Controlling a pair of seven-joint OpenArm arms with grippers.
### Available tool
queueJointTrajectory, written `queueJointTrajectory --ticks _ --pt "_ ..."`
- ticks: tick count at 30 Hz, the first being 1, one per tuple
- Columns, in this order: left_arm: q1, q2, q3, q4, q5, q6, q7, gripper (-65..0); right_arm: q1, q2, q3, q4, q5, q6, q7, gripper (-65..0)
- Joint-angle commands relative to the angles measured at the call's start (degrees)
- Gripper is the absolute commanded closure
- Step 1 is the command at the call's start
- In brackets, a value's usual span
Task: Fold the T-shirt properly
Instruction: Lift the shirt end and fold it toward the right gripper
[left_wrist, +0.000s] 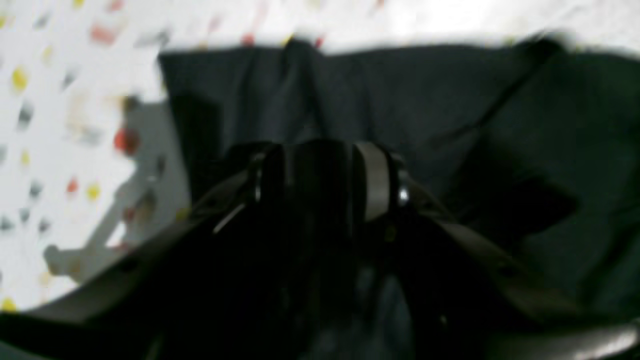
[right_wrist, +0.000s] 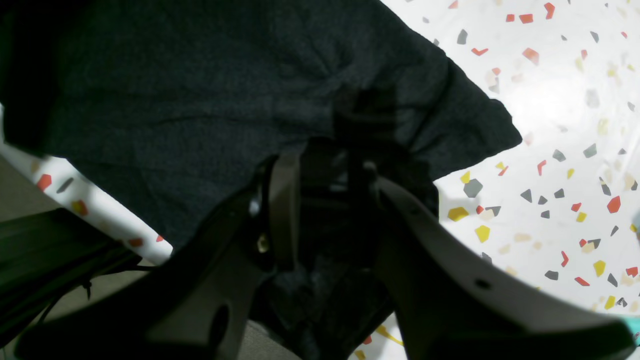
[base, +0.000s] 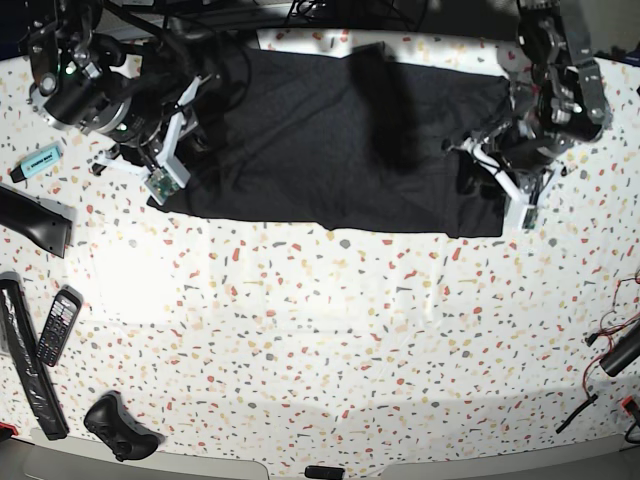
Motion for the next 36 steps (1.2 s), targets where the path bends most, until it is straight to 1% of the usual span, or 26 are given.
queueJointTrajectory --ticks 1,3,6,9,11,20,25,28,31,36 --pt "-0.3 -0.2 0.0 1.0 -0.5 -0.1 -2.0 -12.6 0.3 0.6 0.4 0.9 0.5 0.2 1.1 -16.4" --pt "0.1 -0.2 0.0 1.0 -0.6 -0.6 -2.2 0.0 0.3 0.6 0.4 0.9 0.5 0.2 1.1 -16.4" --pt "0.0 -0.2 0.0 1.0 -0.2 -1.4 -1.3 0.0 0.3 0.6 0.4 0.9 0.5 0.2 1.1 -16.4" --pt "0.3 -0.2 0.0 1.0 3.6 -1.4 -0.9 0.0 0.3 0.6 0.4 0.9 0.5 0.2 1.1 -16.4" --pt "0.6 -0.2 0.0 0.9 4.9 -1.3 -0.7 0.0 0.3 0.6 0.4 0.9 0.5 0.2 1.1 -16.4" --pt "1.8 -0.2 0.5 0.9 5.2 -1.3 0.7 0.0 0.3 0.6 0.4 0.9 0.5 0.2 1.1 -16.4" --pt "2.5 -0.2 3.9 0.6 6.2 -1.2 0.5 0.0 0.3 0.6 0.4 0.9 0.5 0.2 1.1 -16.4" --pt "2.4 -0.2 6.6 0.6 7.2 1.4 0.1 0.0 0.3 0.6 0.4 0.9 0.5 0.2 1.0 -16.4" --pt "2.4 -0.2 8.9 0.6 7.2 2.5 -1.0 0.0 0.3 0.6 0.4 0.9 0.5 0.2 1.0 -16.4" --pt "2.4 -0.2 12.3 0.6 7.2 2.7 -2.5 0.0 0.3 0.6 0.4 0.9 0.5 0.2 0.9 -16.4"
